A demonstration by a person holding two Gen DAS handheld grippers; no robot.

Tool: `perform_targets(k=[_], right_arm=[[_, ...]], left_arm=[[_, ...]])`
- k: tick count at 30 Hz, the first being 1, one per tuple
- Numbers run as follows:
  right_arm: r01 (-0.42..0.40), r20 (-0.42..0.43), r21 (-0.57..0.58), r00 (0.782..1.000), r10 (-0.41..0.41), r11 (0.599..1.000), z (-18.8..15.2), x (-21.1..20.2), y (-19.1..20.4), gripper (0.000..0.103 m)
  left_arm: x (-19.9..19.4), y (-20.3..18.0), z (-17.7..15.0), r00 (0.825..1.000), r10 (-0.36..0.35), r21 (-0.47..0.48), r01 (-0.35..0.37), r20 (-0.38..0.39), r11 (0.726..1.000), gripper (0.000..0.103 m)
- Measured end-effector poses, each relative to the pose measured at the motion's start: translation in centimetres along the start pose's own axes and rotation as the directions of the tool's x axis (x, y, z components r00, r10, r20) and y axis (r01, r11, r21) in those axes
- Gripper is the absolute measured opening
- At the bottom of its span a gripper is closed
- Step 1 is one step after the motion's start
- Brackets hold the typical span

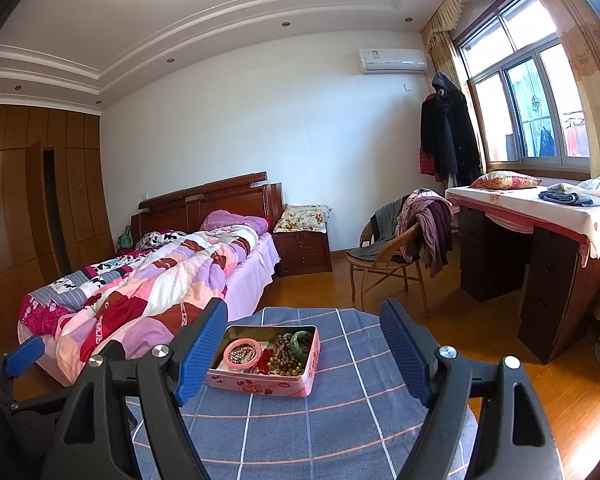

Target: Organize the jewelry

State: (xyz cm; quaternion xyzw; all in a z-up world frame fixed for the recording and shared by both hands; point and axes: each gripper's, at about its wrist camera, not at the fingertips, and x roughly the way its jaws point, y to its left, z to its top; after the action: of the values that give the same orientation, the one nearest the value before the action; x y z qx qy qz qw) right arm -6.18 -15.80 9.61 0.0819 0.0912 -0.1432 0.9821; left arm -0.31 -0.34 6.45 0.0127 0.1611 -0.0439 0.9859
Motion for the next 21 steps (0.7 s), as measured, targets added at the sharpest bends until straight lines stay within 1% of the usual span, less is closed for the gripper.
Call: perform_targets(k=[21], right_arm=[[0.007, -0.005, 0.002, 1.000, -0.007, 1.000, -0.36, 0.28, -0.16, 0.079]], left_arm=[[0.09, -0.05, 0.11, 1.000, 0.021, 0.002, -0.021, 0.015, 1.000, 0.103]])
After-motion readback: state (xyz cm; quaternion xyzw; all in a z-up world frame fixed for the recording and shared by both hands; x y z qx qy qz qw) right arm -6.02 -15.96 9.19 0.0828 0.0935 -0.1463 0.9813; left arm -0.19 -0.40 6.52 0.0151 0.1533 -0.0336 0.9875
